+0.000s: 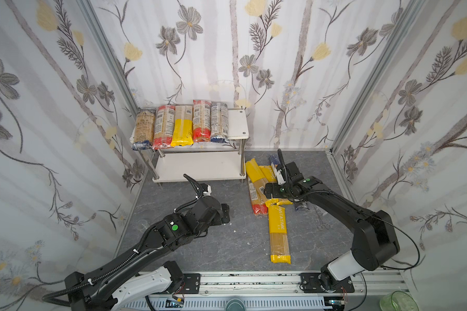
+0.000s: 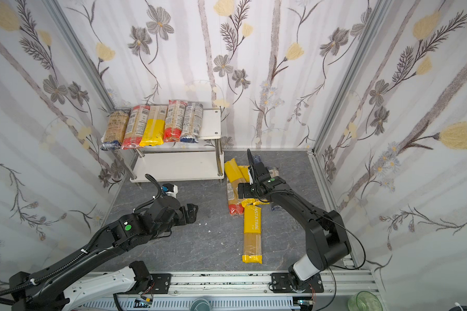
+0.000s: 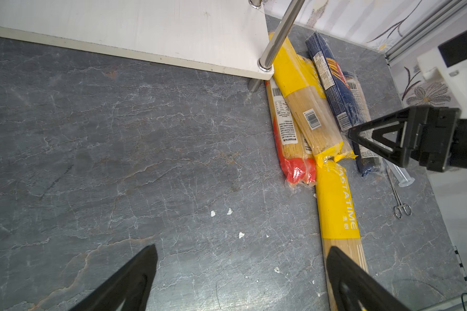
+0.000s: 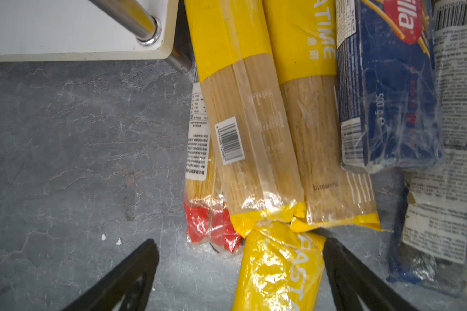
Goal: Arrange pasta packages on shelves
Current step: Pick up the pasta bag from the pasta bags.
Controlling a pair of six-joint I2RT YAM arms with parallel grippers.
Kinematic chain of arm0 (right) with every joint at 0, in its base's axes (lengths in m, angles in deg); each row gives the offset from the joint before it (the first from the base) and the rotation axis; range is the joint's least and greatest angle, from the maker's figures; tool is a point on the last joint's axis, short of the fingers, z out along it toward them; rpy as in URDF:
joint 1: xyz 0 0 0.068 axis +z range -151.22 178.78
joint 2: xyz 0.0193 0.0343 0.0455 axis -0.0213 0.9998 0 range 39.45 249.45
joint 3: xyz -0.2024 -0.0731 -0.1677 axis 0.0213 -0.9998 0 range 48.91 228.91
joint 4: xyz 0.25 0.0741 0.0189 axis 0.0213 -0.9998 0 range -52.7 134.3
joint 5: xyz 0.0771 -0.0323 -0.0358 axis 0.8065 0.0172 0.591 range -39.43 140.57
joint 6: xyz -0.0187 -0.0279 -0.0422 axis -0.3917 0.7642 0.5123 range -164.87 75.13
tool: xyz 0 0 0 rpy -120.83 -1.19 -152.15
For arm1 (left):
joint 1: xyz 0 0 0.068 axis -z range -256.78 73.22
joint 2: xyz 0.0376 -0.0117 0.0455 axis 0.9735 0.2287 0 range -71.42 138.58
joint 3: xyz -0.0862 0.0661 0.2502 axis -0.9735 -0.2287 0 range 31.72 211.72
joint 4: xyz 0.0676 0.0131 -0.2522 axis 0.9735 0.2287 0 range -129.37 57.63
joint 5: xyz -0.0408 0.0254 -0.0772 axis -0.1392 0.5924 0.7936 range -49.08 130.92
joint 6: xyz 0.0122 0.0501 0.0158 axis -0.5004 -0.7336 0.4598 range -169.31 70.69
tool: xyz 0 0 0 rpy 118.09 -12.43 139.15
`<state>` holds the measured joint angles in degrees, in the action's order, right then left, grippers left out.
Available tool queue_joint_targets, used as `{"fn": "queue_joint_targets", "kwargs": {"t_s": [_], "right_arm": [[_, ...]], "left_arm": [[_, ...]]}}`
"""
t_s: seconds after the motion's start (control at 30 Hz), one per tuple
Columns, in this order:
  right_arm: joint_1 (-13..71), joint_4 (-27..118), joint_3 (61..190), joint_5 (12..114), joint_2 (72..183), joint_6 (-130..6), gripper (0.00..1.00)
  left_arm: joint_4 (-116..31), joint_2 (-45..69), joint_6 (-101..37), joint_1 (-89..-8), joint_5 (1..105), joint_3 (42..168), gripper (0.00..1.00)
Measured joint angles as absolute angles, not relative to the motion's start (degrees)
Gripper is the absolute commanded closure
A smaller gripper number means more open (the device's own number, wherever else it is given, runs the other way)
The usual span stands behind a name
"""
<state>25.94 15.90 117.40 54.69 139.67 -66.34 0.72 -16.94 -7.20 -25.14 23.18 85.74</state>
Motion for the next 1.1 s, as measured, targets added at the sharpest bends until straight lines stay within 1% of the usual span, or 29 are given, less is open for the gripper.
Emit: {"fn": "queue_joint_targets", "kwargs": {"t_s": [0.17,0.33,0.6,0.73,0.8,0.87,0.93,1.0,1.07,1.1], "right_arm": [[24.74,15.66,125.95,54.10,148.46,-63.96,0.07],[24.69,14.37,131.76,53.71,155.13,-61.86,0.08],[24.69,12.19,132.57,53.60,159.80,-60.18,0.12],[25.28,11.95,132.20,53.66,161.20,-59.77,0.13],[25.85,12.05,132.31,53.58,162.08,-59.72,0.15],[26.33,12.03,132.88,53.53,163.15,-59.55,0.19],[26.59,12.01,133.23,53.40,163.96,-59.59,0.27],[26.62,12.03,133.23,53.40,164.37,-59.85,0.40],[26.62,12.40,132.85,53.44,164.35,-59.90,0.56],[26.62,12.86,132.39,53.58,164.22,-60.07,0.61]], "left_arm": [[0.29,-10.91,-9.43,-26.30,23.46,91.64,0.00],[-0.11,-6.74,-11.88,-29.97,25.08,96.34,0.00],[-0.09,-5.21,-13.58,-34.91,28.29,99.38,0.00],[-0.09,-4.77,-14.70,-36.77,29.56,99.75,0.00],[-0.04,-4.35,-14.96,-37.69,30.28,100.08,0.00],[-0.09,-3.83,-16.12,-38.56,30.98,100.61,0.00],[-0.06,-3.22,-16.58,-39.44,31.66,101.26,0.00],[-0.09,-2.80,-17.84,-40.27,32.21,101.72,0.00],[-0.09,-2.48,-18.54,-40.94,32.86,101.98,0.00],[-0.09,-2.39,-19.24,-41.14,33.10,101.98,0.00]]}}
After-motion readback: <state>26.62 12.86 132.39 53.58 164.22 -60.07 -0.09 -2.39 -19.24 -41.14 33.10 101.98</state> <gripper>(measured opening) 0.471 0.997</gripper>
